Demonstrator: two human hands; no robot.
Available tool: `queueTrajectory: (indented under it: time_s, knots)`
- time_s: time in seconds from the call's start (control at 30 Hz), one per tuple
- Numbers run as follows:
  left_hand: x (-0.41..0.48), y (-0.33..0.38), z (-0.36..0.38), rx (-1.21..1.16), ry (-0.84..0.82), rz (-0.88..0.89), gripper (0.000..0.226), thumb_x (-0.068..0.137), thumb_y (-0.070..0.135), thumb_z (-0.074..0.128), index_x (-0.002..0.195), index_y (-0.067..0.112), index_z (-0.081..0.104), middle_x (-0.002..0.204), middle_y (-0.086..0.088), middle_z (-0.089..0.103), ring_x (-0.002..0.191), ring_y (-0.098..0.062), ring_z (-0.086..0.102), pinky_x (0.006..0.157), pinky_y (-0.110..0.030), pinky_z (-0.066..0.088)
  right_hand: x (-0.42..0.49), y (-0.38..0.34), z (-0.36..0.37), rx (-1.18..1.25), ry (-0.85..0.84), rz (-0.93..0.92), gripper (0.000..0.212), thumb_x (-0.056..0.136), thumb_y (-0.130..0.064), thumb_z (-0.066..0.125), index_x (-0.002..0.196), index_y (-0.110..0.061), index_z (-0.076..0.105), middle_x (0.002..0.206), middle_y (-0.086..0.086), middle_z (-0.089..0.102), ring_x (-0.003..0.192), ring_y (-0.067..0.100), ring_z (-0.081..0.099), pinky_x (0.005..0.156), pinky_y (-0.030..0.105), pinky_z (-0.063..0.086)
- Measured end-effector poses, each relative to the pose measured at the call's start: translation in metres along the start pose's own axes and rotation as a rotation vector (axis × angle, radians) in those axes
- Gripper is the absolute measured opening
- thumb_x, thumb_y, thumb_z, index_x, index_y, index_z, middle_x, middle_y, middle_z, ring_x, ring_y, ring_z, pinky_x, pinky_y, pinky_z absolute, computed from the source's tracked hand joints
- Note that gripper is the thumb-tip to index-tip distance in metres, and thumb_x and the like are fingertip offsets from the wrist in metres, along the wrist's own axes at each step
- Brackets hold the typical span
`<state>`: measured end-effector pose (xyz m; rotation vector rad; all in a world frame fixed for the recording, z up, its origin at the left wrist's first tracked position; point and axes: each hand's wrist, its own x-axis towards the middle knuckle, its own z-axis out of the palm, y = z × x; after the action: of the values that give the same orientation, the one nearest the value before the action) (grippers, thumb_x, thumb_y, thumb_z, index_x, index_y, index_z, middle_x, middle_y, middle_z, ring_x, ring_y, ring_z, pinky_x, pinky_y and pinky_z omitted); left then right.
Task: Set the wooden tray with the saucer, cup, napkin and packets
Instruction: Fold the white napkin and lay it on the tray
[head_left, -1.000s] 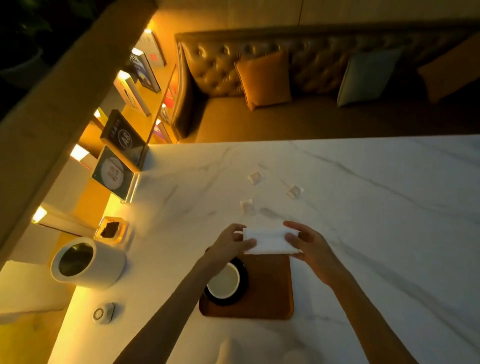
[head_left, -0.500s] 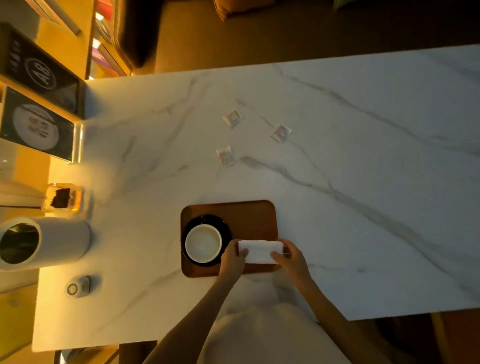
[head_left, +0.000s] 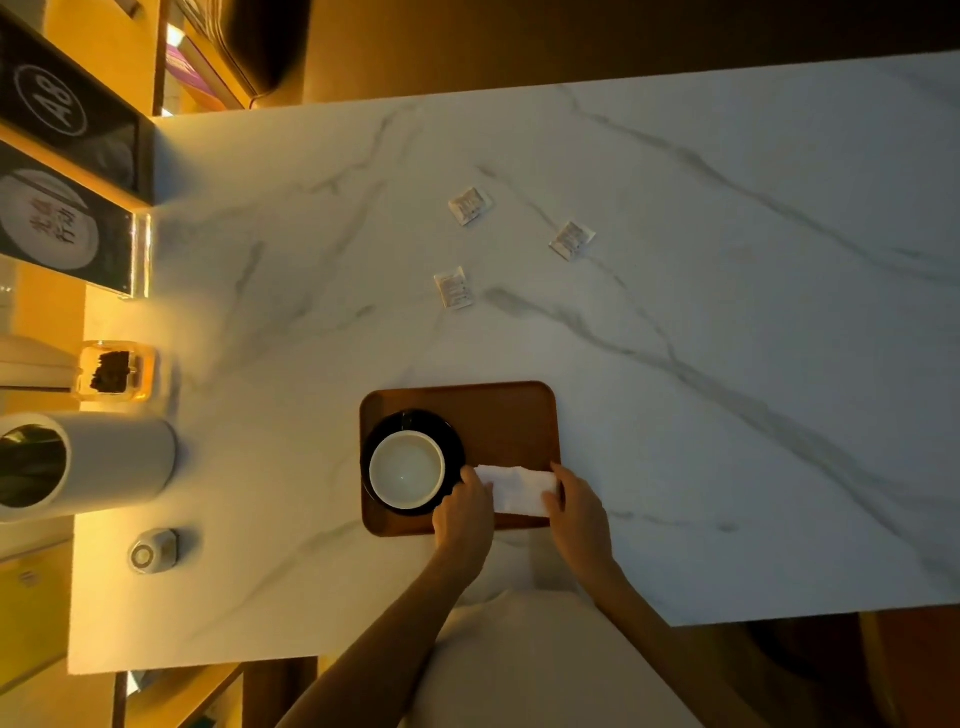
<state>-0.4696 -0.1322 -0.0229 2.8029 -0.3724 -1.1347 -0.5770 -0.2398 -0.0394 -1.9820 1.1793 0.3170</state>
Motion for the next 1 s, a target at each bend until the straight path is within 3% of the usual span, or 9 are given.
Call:
queueTrajectory:
  time_s: [0.23,0.4,0.53,0.63,0.77,0.83,0.87,0.93,1.0]
  knots:
    - [0.005,-0.008,0.001,0.039,-0.014,0.051,0.028,0.102,0.033,0.041,0.113,0.012,0.057,0.103,-0.007,0.071,0.091,-0.024,0.069,0.074,-0.036,0.056,0.009,-0.001,-0.004,0.030,0.003,-0.043,0.036,0.095,-0.024,0.055,0.130,-0.014,0.055,0.124,0.010,0.061,0.111,0.023,0.059,0.089,0.024,0.047]
    - [0.009,-0.007,-0.004,0.038,-0.055,0.053,0.026,0.100,0.025,0.042,0.110,0.010,0.061,0.101,-0.008,0.071,0.089,-0.024,0.069,0.077,-0.037,0.058,0.013,0.000,-0.006,0.016,-0.005,-0.040,0.040,0.095,-0.032,0.054,0.132,-0.017,0.051,0.128,0.008,0.059,0.113,0.023,0.058,0.092,0.030,0.050]
    - [0.008,-0.004,-0.008,0.235,-0.073,0.111,0.027,0.098,0.024,0.048,0.119,0.008,0.055,0.107,-0.008,0.068,0.089,-0.024,0.069,0.069,-0.032,0.054,0.011,-0.001,-0.009,-0.123,0.005,-0.051,0.045,0.094,-0.041,0.052,0.134,-0.020,0.050,0.127,0.005,0.059,0.112,0.022,0.059,0.090,0.034,0.053]
    - [-0.001,-0.002,-0.007,0.308,0.036,0.239,0.028,0.092,0.024,0.054,0.117,0.011,0.051,0.105,-0.007,0.059,0.082,-0.020,0.061,0.061,-0.029,0.047,0.003,0.003,-0.016,-0.275,0.017,-0.212,0.042,0.095,-0.040,0.050,0.132,-0.019,0.052,0.127,0.006,0.059,0.112,0.022,0.059,0.092,0.034,0.054]
    - [-0.013,-0.014,0.006,0.378,0.090,0.519,0.043,0.083,0.013,0.057,0.123,0.007,0.045,0.121,-0.015,0.054,0.102,-0.029,0.054,0.081,-0.037,0.049,-0.012,0.014,-0.017,-0.409,0.047,-0.507,0.047,0.091,-0.037,0.049,0.129,-0.011,0.058,0.134,0.014,0.058,0.122,0.033,0.057,0.095,0.043,0.053]
    - [-0.016,-0.022,0.014,0.398,0.024,0.570,0.058,0.087,0.014,0.054,0.140,0.006,0.031,0.147,-0.020,0.035,0.132,-0.039,0.038,0.106,-0.048,0.039,-0.017,0.021,-0.015,-0.542,-0.004,-0.601,0.051,0.089,-0.036,0.057,0.134,-0.012,0.054,0.144,0.013,0.049,0.132,0.036,0.047,0.100,0.047,0.049]
    - [-0.017,-0.027,0.018,0.416,-0.024,0.591,0.066,0.091,0.015,0.052,0.148,0.007,0.020,0.158,-0.019,0.018,0.145,-0.041,0.020,0.117,-0.052,0.023,-0.019,0.022,-0.014,-0.593,-0.045,-0.593,0.056,0.088,-0.038,0.060,0.138,-0.015,0.050,0.148,0.012,0.044,0.136,0.036,0.041,0.103,0.050,0.046]
    - [-0.021,-0.035,0.025,0.446,-0.082,0.618,0.074,0.095,0.020,0.046,0.154,0.012,0.001,0.162,-0.012,-0.011,0.149,-0.034,-0.012,0.119,-0.052,-0.005,-0.023,0.025,-0.014,-0.682,-0.103,-0.543,0.059,0.091,-0.044,0.051,0.144,-0.019,0.041,0.153,0.011,0.035,0.140,0.037,0.033,0.108,0.054,0.038]
    - [-0.024,-0.044,0.029,0.433,-0.108,0.611,0.079,0.097,0.028,0.045,0.153,0.017,-0.009,0.160,-0.008,-0.021,0.146,-0.028,-0.023,0.119,-0.050,-0.010,-0.027,0.026,-0.015,-0.764,-0.133,-0.518,0.059,0.096,-0.050,0.025,0.146,-0.022,0.037,0.155,0.011,0.032,0.141,0.038,0.031,0.109,0.057,0.034]
